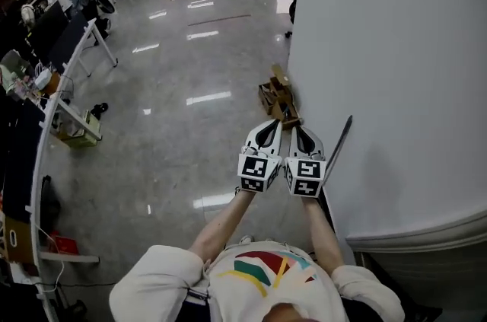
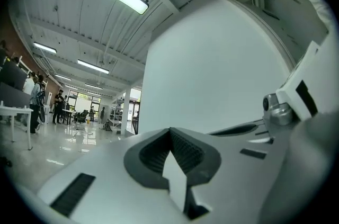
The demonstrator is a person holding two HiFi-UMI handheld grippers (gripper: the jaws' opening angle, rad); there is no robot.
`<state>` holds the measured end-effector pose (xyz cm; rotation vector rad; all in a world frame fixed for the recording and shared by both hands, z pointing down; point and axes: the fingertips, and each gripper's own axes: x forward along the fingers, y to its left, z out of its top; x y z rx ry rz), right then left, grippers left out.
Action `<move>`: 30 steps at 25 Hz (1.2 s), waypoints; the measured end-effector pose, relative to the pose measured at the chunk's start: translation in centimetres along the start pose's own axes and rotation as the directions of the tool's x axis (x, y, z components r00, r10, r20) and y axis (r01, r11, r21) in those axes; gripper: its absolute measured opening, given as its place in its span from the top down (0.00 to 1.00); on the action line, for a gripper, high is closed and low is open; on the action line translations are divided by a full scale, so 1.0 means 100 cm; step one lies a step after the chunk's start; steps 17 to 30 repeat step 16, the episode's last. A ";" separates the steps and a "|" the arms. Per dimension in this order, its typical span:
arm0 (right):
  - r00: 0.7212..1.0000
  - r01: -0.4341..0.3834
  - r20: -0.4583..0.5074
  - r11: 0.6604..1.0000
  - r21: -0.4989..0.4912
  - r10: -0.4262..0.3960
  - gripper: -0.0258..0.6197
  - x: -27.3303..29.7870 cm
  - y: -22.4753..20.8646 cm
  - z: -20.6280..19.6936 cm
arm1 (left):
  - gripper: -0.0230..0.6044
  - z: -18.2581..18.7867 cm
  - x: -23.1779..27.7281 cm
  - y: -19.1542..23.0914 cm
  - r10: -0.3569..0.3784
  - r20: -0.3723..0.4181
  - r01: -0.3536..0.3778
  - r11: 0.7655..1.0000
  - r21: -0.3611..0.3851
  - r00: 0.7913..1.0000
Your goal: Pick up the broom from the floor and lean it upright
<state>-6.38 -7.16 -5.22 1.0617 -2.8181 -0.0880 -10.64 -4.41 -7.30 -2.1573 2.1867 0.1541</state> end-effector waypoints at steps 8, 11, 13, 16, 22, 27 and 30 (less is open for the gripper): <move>1.000 -0.009 -0.010 1.000 0.018 0.009 0.94 0.008 0.020 0.005 | 0.89 0.009 -0.019 0.019 0.029 0.015 -0.029 1.000 0.011 0.999; 1.000 -0.015 0.002 0.999 0.041 0.015 0.94 0.001 0.022 0.006 | 0.89 0.011 -0.029 0.019 0.038 0.022 -0.038 0.999 0.003 0.999; 1.000 -0.015 0.013 0.999 0.047 0.015 0.94 -0.002 0.025 0.008 | 0.89 0.014 -0.035 0.025 0.046 0.029 -0.047 0.999 0.003 0.999; 1.000 -0.019 0.023 0.999 0.040 0.018 0.94 -0.003 0.031 0.013 | 0.89 0.022 -0.043 0.038 0.072 0.050 -0.071 0.997 -0.013 0.996; 1.000 -0.019 0.023 0.999 0.040 0.018 0.94 -0.003 0.031 0.013 | 0.89 0.022 -0.043 0.038 0.072 0.050 -0.071 0.997 -0.013 0.996; 1.000 -0.019 0.023 0.999 0.040 0.018 0.94 -0.003 0.031 0.013 | 0.89 0.022 -0.043 0.038 0.072 0.050 -0.071 0.997 -0.013 0.996; 1.000 -0.019 0.023 0.999 0.040 0.018 0.94 -0.003 0.031 0.013 | 0.89 0.022 -0.043 0.038 0.072 0.050 -0.071 0.997 -0.013 0.996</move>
